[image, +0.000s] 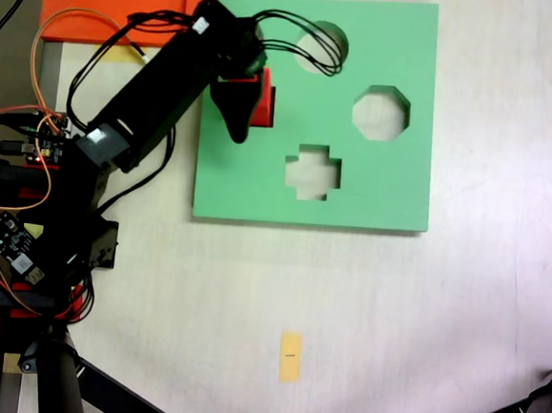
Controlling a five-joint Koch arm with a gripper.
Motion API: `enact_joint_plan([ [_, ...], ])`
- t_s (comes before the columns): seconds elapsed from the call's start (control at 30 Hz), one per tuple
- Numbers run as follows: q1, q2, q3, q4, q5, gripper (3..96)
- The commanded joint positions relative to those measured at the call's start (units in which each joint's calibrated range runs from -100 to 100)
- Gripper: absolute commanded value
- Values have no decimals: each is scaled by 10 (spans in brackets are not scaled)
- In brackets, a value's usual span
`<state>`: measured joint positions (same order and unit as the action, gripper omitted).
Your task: Put the square block into the corresponding hole
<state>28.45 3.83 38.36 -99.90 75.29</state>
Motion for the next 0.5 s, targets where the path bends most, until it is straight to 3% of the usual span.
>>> enact_joint_plan([
  [0.03, 9, 19, 22, -1, 5, 958],
  [0.33, 13, 12, 32, -1, 8, 958],
  [0.5, 11, -185, 38, -1, -28, 956],
])
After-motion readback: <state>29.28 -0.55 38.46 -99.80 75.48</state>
